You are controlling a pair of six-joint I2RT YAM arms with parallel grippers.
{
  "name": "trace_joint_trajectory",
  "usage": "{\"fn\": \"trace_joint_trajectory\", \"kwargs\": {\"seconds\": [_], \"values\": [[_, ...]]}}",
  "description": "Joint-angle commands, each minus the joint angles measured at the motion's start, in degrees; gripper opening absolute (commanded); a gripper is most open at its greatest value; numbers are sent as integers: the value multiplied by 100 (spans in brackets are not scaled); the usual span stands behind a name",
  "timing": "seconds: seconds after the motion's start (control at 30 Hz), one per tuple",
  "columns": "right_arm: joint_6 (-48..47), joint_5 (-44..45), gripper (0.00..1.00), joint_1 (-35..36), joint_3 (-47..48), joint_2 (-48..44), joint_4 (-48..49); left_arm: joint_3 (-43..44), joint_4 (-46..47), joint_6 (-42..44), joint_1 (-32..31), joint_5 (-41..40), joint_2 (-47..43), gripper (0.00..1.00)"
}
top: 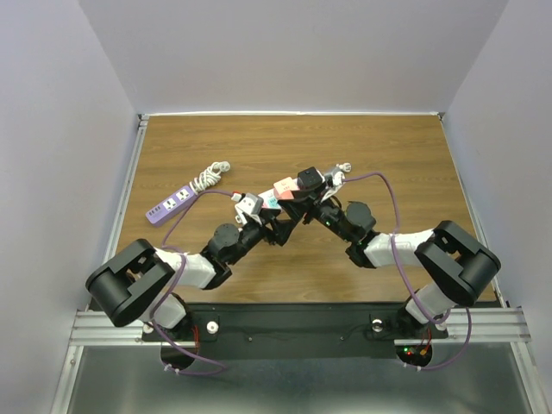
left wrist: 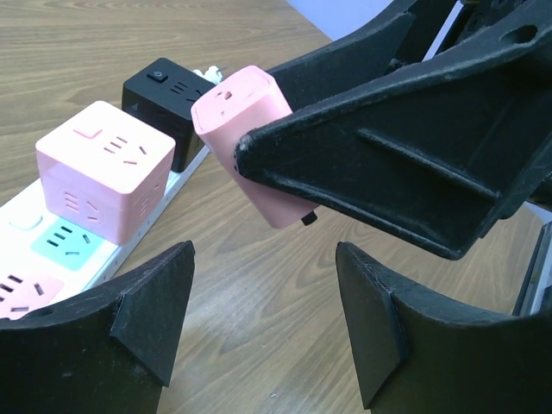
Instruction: Insert the plug
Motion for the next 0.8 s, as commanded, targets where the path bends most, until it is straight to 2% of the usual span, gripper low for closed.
{"fn": "trace_joint_trajectory", "kwargs": {"seconds": [0.0,0.3,0.47,0.6,0.67,0.7,0.77], "values": [[15,72,1,70,-14,-16,519,255,2447,152,-28,-55,-257,77],[33,37,1,96,-66,-51,545,466,2148,371,-45,-134,-451,78],[41,-33,1,114,-102,-121,563,580,2051,468,-37,-143,-372,72],[111,-156,1,140,-110,-95,572,712,2112,538,-45,-64,-275,59],[138,-174,1,175,-137,-77,624,791,2130,591,-37,-11,-214,46],[147,-174,1,175,-137,-69,624,792,2147,600,-37,15,-187,46],[138,-226,1,202,-154,-42,633,844,2218,653,-45,103,-117,33]]}}
